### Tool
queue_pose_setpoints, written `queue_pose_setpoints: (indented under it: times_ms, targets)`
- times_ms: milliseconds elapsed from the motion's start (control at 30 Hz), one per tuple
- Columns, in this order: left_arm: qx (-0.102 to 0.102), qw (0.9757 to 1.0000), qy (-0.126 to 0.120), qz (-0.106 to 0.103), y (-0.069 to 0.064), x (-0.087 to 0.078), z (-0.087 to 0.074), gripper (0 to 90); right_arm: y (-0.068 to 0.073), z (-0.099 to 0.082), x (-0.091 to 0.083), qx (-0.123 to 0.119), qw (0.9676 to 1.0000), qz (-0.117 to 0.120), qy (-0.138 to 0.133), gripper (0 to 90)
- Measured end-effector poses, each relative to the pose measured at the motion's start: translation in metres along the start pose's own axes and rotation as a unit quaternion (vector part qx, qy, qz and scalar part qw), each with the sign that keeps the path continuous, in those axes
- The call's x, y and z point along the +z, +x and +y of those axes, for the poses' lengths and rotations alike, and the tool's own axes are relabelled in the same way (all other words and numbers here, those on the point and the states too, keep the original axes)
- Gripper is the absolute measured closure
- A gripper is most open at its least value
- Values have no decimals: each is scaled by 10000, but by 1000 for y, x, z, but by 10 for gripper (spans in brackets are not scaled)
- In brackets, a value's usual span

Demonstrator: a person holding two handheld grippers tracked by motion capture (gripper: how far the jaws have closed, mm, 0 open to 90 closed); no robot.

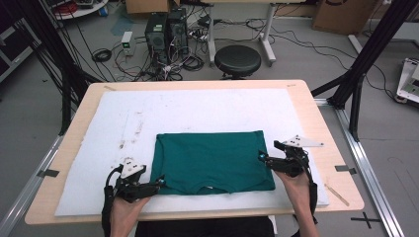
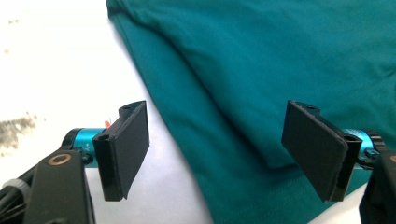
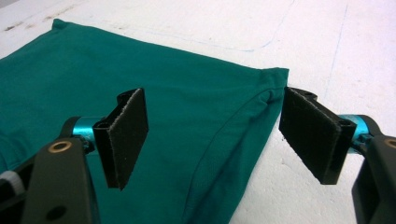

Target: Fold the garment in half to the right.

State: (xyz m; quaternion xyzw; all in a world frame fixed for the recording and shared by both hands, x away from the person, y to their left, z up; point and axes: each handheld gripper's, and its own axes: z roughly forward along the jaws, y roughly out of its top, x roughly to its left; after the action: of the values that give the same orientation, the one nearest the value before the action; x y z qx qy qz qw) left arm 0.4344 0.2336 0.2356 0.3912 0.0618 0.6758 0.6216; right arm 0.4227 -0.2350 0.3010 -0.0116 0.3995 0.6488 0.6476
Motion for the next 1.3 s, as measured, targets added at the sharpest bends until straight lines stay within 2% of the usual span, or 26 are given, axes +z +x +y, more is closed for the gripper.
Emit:
queue_pose_setpoints:
  times_ms: [267,400,533,733,933,1100,1200,1300]
  targets:
    - [91,9997,60,230,-12,4,-2,234,3,1,2,-49,10000,42,8,244]
    - [15,9995,199,232,-11,8,-1,249,5,0,5,-77,9999,63,48,244]
    - [-92,9994,322,124,-7,9,-1,279,5,0,7,-82,9999,70,66,244]
    - [-11,9994,322,159,-8,9,-2,301,7,0,8,-56,9999,86,122,244]
    - [41,9996,278,98,-9,8,-3,383,12,4,6,-127,9998,130,99,244]
    - [98,9996,248,69,-9,6,-4,485,16,8,5,-140,9996,227,133,246]
    - [45,9997,248,36,-7,6,-4,547,18,15,7,-129,9992,366,80,246]
    - [49,9997,247,-12,-6,6,-3,594,25,26,17,-242,9983,518,102,246]
